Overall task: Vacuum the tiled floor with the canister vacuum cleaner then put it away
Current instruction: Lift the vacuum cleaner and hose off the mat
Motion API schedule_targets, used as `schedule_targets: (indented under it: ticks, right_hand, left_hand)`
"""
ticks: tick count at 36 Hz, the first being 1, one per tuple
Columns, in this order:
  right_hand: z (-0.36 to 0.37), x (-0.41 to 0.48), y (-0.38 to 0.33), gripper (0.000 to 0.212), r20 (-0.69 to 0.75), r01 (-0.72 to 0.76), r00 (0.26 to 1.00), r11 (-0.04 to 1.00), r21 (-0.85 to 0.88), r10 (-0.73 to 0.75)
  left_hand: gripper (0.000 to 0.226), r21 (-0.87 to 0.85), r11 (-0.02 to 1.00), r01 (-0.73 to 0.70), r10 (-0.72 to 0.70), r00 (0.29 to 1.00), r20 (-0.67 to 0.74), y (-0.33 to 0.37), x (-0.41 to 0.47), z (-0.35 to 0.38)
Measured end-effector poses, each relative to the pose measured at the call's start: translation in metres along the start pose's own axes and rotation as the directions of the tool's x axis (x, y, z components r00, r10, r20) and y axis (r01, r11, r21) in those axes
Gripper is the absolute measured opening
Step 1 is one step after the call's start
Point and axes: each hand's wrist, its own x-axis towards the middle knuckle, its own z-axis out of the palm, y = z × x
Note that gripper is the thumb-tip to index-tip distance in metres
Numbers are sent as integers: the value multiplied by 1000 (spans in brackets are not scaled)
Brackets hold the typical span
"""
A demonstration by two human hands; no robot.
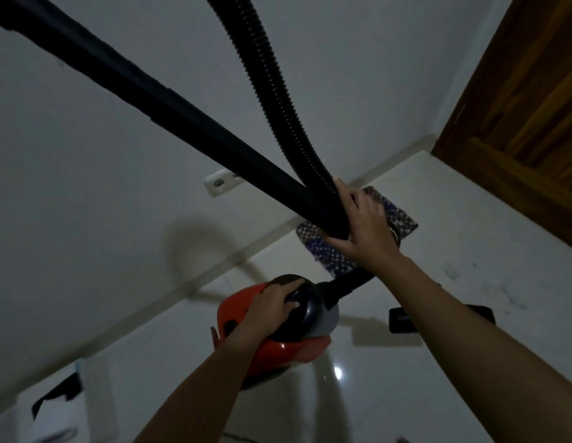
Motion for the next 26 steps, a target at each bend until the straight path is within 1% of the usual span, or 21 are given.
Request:
schedule_targets:
  ticks: [3,7,13,19,26]
  right_hand:
    - [50,-21,-5,84,-3,-22,1000,1000,3,22]
    - [123,-49,5,85,23,-33,999,999,-6,33]
    - [229,-77,40,85,4,14,1000,999,-31,-14]
    - [309,-92,72,84,-24,80,996,995,-61,-82]
    - [357,-89,91,86,-125,157,978,984,-90,-168]
  left_hand:
    - [52,44,999,15,-14,1000,-5,-44,4,31]
    - [51,134,990,53,-54,998,8,-100,19,76]
    - [52,199,980,-9,5,1000,19,-179,56,140]
    - [54,198,980,-35,36,999,-4,-233,98,197]
    - [55,139,985,-98,108,992,-63,-265,141,223]
